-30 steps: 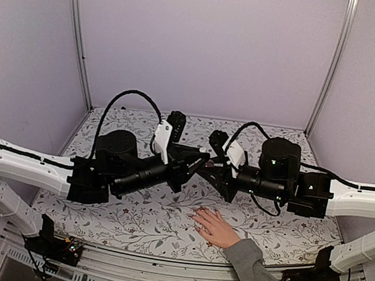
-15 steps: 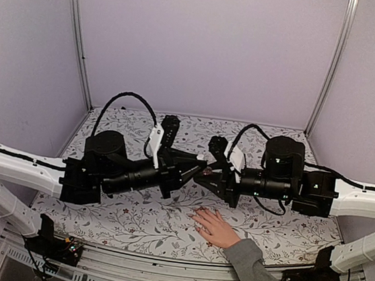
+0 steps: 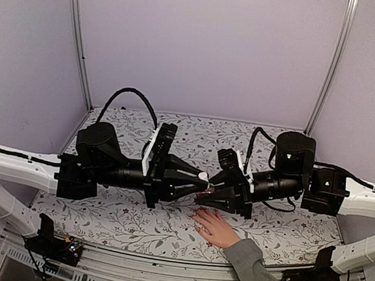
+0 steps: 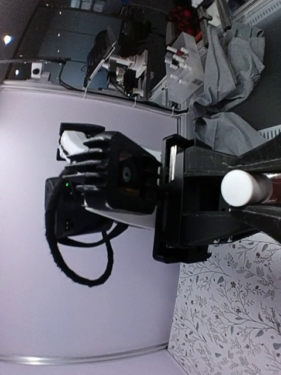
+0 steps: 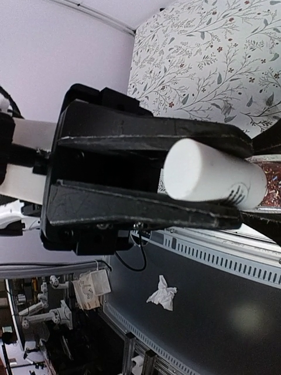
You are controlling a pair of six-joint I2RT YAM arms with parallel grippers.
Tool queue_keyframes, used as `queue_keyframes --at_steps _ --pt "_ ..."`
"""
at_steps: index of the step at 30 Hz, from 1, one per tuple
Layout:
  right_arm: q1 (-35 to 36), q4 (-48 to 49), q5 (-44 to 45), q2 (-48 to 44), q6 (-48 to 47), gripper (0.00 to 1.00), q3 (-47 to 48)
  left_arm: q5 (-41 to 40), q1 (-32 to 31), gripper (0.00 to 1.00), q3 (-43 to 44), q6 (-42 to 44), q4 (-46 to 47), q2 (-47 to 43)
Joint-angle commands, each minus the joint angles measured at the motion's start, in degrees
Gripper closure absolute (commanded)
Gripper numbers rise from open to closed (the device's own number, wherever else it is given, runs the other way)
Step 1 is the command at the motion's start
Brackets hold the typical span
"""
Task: Paint the nails
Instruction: Screw the nail polish bottle.
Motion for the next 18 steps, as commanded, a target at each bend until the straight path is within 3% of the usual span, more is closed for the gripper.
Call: queue_keyframes --at_steps 1,12,18 --pt "0.4 3.5 -12.6 -1.9 -3.6 1.00 5.7 9.1 1.1 1.00 1.7 3.6 -8.8 3.9" --pt "0.4 0.3 -21.8 -0.5 -6.5 1.00 8.9 23.2 2.4 1.00 6.0 6.0 -12.5 8.8" --pt "0.5 -0.5 -20.8 -0.2 -6.2 1.00 8.2 21.3 3.0 0.92 7.3 6.6 -14.7 7.9"
